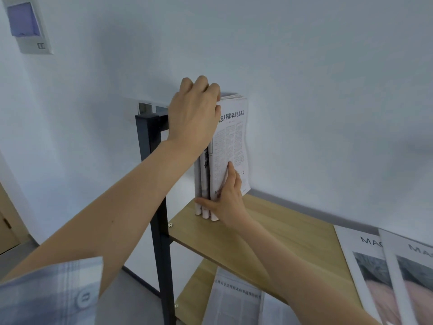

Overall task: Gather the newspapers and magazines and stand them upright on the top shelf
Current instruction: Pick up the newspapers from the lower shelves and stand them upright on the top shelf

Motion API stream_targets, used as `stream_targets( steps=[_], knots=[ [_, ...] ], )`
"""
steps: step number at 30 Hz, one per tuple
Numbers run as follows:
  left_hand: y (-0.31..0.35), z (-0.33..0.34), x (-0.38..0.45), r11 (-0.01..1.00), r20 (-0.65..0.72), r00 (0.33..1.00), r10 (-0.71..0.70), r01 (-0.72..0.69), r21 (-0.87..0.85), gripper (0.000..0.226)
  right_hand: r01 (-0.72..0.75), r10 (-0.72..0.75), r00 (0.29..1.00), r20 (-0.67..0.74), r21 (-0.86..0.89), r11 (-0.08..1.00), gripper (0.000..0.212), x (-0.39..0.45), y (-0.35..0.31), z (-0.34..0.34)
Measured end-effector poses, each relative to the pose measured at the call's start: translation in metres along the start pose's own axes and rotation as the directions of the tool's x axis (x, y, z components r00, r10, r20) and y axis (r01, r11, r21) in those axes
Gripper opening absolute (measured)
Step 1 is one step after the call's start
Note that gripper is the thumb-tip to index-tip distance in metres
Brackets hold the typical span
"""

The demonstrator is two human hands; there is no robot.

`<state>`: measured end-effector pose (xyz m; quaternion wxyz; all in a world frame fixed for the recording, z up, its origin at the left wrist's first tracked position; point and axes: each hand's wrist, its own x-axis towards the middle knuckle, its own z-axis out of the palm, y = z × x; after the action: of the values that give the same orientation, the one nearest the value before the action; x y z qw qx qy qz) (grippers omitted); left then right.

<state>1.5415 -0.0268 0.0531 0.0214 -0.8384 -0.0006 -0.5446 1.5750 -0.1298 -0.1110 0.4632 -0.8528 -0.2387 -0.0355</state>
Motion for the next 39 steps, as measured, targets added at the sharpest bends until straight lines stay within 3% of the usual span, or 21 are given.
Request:
stream_targets(
  steps=[5, 8, 13, 19, 25, 33, 39],
  knots=[
    [0.005, -0.003, -0.006, 0.999, 0.058, 0.998, -0.018, 0.016, 0.031, 0.021, -0.04, 0.035, 0.995, 0.09, 0.058, 0.997, 0.107, -0.009, -0.013, -0.025],
    [0.014, -0.009, -0.018, 0.997, 0.124, 0.992, -0.014, 0.005, 0.074, 0.038, -0.059, 0.058, 0.986, 0.154, 0.004, 0.998, 0.097, -0.019, -0.024, -0.041],
    [0.025, -0.031, -0.04, 0.999, 0.204, 0.978, -0.05, 0.052, -0.004, 0.069, -0.042, 0.044, 0.984, 0.172, -0.018, 0.999, 0.077, -0.044, -0.046, -0.074],
    [0.055, -0.072, -0.087, 0.951, 0.289, 0.946, -0.15, 0.218, -0.219, 0.062, -0.001, 0.006, 0.983, 0.185, -0.027, 1.0, 0.059, -0.099, -0.052, -0.105],
    [0.083, -0.105, -0.158, 0.879, 0.388, 0.885, -0.257, 0.381, -0.288, 0.044, -0.003, 0.009, 0.971, 0.241, -0.026, 1.0, 0.05, -0.179, -0.048, -0.129],
    [0.128, -0.124, -0.28, 0.702, 0.544, 0.732, -0.41, 0.634, -0.324, 0.024, -0.102, 0.106, 0.922, 0.373, -0.03, 0.994, 0.042, -0.275, 0.004, -0.12],
    [0.144, -0.105, -0.355, 0.547, 0.739, 0.508, -0.444, 0.806, -0.226, 0.017, -0.218, 0.283, 0.839, 0.465, -0.189, 0.958, 0.041, -0.301, 0.073, -0.086]
  ],
)
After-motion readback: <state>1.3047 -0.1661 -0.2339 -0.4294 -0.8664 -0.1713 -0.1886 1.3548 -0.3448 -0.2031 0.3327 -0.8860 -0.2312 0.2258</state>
